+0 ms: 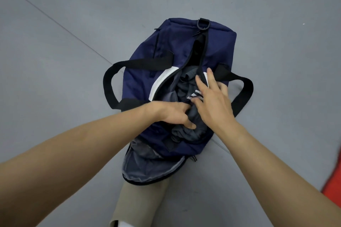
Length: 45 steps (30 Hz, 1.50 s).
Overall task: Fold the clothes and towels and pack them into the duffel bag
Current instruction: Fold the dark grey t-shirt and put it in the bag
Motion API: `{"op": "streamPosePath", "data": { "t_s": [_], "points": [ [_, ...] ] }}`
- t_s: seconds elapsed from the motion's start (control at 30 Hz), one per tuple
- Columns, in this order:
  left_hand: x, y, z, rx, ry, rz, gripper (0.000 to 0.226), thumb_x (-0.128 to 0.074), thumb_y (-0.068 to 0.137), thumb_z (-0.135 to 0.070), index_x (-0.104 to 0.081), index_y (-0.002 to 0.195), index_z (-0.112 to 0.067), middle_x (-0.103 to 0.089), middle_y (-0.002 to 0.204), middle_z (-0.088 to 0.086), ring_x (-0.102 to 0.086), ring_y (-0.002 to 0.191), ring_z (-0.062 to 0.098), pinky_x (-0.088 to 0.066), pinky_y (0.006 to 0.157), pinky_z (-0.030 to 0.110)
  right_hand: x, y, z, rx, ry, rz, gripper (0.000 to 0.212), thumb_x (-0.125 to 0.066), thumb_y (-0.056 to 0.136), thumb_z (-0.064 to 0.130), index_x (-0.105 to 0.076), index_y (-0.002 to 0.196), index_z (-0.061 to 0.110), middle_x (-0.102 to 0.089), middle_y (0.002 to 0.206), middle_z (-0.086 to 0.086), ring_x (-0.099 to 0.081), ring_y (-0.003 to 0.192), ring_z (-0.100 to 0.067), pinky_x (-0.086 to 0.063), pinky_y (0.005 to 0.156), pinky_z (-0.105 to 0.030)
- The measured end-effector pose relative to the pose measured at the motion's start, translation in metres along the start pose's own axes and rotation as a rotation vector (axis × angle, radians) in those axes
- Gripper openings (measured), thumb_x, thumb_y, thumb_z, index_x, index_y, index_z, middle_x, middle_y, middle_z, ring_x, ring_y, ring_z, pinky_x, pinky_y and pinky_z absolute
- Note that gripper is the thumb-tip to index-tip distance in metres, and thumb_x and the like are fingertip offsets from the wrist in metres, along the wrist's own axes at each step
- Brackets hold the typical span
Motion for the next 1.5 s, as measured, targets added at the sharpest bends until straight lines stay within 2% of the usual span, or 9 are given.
{"op": "streamPosePath", "data": {
  "t_s": [0.17,0.3,0.4,0.57,0.7,0.87,1.0,1.13,1.5],
  "points": [
    [-0.007,-0.007,0.015,-0.100,-0.247,-0.217,0.053,-0.074,0.090,-0.034,-0.046,0.135,-0.027,-0.060,0.132,-0.008,-0.059,0.119,0.011,-0.046,0.108,0.033,0.028,-0.034,0.001,-0.009,-0.108,-0.095,0.086,-0.055,0.092,0.011,-0.007,0.158,0.036,-0.028,0.155,-0.004,-0.047,0.108,-0.028,-0.050,0.067,-0.039],
    [-0.007,-0.012,0.020,-0.119,-0.433,-0.306,0.053,-0.075,0.090,-0.029,-0.046,0.135,-0.025,-0.067,0.120,-0.004,-0.066,0.106,0.009,-0.052,0.097,0.023,0.036,-0.069,-0.021,-0.298,-0.018,-0.048,0.042,-0.049,0.095,0.022,-0.030,0.133,0.023,-0.063,0.094,-0.007,-0.055,0.074,-0.033,-0.045,0.064,-0.041],
    [-0.012,-0.016,0.000,-0.147,-0.402,-0.364,0.049,-0.071,0.093,-0.032,-0.043,0.133,-0.024,-0.061,0.105,-0.014,-0.060,0.093,-0.001,-0.049,0.077,0.008,0.048,-0.072,-0.002,-0.193,0.052,-0.076,0.042,-0.046,0.098,0.024,-0.030,0.136,0.022,-0.059,0.074,-0.002,-0.055,0.067,-0.031,-0.044,0.066,-0.041],
    [-0.014,-0.004,-0.020,-0.116,-0.039,-0.347,0.052,-0.064,0.089,-0.057,-0.047,0.123,-0.022,-0.063,0.120,-0.002,-0.061,0.109,0.020,-0.050,0.097,0.038,0.069,-0.068,0.009,-0.080,0.109,-0.104,0.071,-0.049,0.097,0.021,-0.013,0.157,0.031,-0.056,0.067,0.001,-0.055,0.063,-0.026,-0.046,0.066,-0.040],
    [0.009,-0.016,-0.027,-0.070,0.331,-0.463,0.056,-0.066,0.077,-0.075,-0.048,0.093,-0.024,-0.062,0.093,-0.005,-0.061,0.096,0.023,-0.045,0.077,0.034,0.061,-0.073,0.011,-0.012,0.051,-0.024,0.076,-0.045,0.100,0.023,-0.001,0.155,0.050,-0.044,0.060,0.009,-0.050,0.057,-0.020,-0.049,0.064,-0.043],
    [0.045,-0.072,-0.057,-0.396,0.251,-0.941,0.083,-0.083,0.068,-0.059,-0.044,0.135,-0.028,-0.048,0.135,-0.004,-0.054,0.118,0.020,-0.048,0.095,0.035,0.065,-0.070,0.009,-0.012,0.089,-0.048,0.068,-0.043,0.101,0.023,-0.011,0.156,0.047,-0.043,0.060,0.009,-0.051,0.057,-0.019,-0.049,0.062,-0.044],
    [0.041,-0.027,-0.072,-0.399,0.696,-0.691,0.128,-0.072,0.071,-0.073,0.008,0.160,-0.027,0.010,0.168,0.012,0.008,0.155,0.033,-0.012,0.126,0.050,0.062,-0.069,0.007,-0.021,0.094,-0.047,0.070,-0.044,0.101,0.024,-0.007,0.159,0.038,-0.042,0.059,0.013,-0.049,0.055,-0.014,-0.046,0.059,-0.039],
    [0.028,0.008,-0.066,-0.258,0.798,-0.458,0.137,-0.070,0.067,-0.079,0.020,0.157,-0.028,0.027,0.164,0.012,0.016,0.153,0.037,-0.006,0.126,0.051,0.060,-0.069,-0.003,-0.048,0.114,-0.021,0.071,-0.044,0.101,0.025,-0.005,0.160,0.033,-0.046,0.059,0.011,-0.050,0.056,-0.012,-0.043,0.060,-0.035],
    [0.035,0.024,-0.073,-0.330,0.802,-0.639,0.108,-0.043,0.068,-0.080,-0.005,0.157,-0.032,0.011,0.168,0.009,0.008,0.153,0.041,-0.013,0.123,0.057,0.039,-0.076,-0.002,-0.090,0.163,0.092,0.075,-0.044,0.103,0.027,0.006,0.158,0.038,-0.051,0.066,0.007,-0.055,0.063,-0.018,-0.048,0.064,-0.037]
  ]
}}
Point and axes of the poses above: each hand's wrist, its own y-axis towards the middle knuckle, its own x-axis out of the back of the hand, z = x × y, the point moved 8 cm from there along y, towards the middle knuckle
